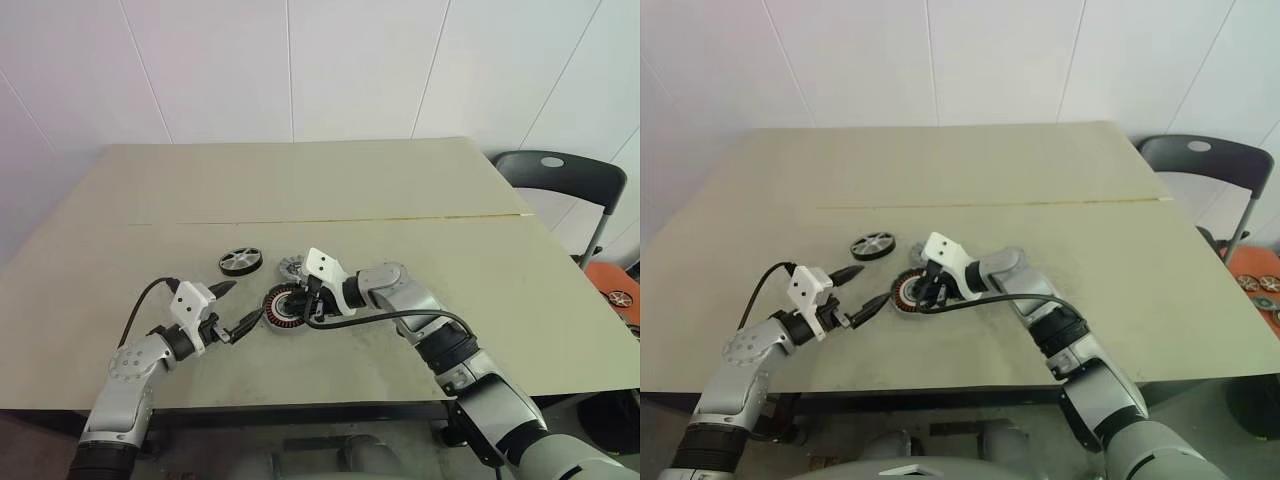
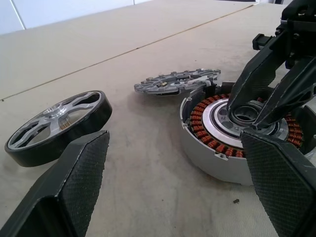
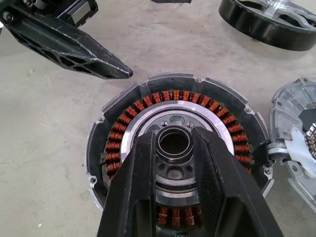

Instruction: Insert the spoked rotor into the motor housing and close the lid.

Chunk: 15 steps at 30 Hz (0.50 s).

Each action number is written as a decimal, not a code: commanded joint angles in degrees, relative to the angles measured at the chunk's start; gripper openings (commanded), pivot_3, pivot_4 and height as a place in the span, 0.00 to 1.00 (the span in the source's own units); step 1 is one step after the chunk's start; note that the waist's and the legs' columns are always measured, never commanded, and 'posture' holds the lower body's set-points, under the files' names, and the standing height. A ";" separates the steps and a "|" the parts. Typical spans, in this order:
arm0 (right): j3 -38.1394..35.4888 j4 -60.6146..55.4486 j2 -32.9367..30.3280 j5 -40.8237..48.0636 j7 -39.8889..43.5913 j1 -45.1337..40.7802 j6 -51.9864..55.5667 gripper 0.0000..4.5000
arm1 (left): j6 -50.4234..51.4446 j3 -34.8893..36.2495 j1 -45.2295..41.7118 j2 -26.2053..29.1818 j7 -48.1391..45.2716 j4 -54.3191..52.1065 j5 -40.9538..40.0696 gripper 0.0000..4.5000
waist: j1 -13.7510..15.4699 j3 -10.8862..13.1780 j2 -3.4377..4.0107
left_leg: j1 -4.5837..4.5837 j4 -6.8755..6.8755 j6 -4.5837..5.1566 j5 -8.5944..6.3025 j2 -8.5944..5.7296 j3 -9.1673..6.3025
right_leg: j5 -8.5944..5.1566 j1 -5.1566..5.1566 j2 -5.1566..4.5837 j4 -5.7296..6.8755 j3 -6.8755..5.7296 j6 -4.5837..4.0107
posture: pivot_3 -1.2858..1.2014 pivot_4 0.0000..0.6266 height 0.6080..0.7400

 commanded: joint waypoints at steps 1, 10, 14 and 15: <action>-0.71 -0.05 0.72 0.37 -0.60 -0.56 -0.71 0.16 | -0.53 0.13 -1.11 -0.15 -0.14 -1.42 -0.05 1.00 | -0.01 0.00 0.00 | 0.00 0.01 0.00 0.00 0.00 0.00 | 0.00 0.00 0.00 0.01 0.00 0.00 | 0.52 0.00 1.00; -0.33 1.02 0.54 -0.30 -1.10 -0.53 -1.70 0.16 | -0.51 -0.15 -1.21 -0.34 -0.22 -1.42 0.00 1.00 | -0.04 0.00 0.00 | 0.02 0.05 0.00 0.00 0.01 0.00 | 0.00 0.00 0.03 0.07 0.00 0.00 | 0.52 0.00 1.00; -0.12 1.51 0.52 -0.68 -1.34 -0.40 -2.32 0.23 | -0.50 -0.31 -1.16 -0.57 -0.15 -1.55 0.14 1.00 | -0.08 0.00 0.00 | 0.02 0.06 0.00 0.00 0.02 0.00 | 0.00 0.01 0.04 0.08 0.00 0.00 | 0.52 0.00 1.00; -0.07 1.62 0.46 -0.81 -1.39 -0.36 -2.52 0.32 | -0.50 -0.36 -1.13 -0.65 -0.13 -1.59 0.16 1.00 | -0.06 0.00 0.00 | 0.03 0.06 0.00 0.00 0.02 0.00 | 0.00 0.01 0.05 0.09 0.00 0.00 | 0.52 0.00 1.00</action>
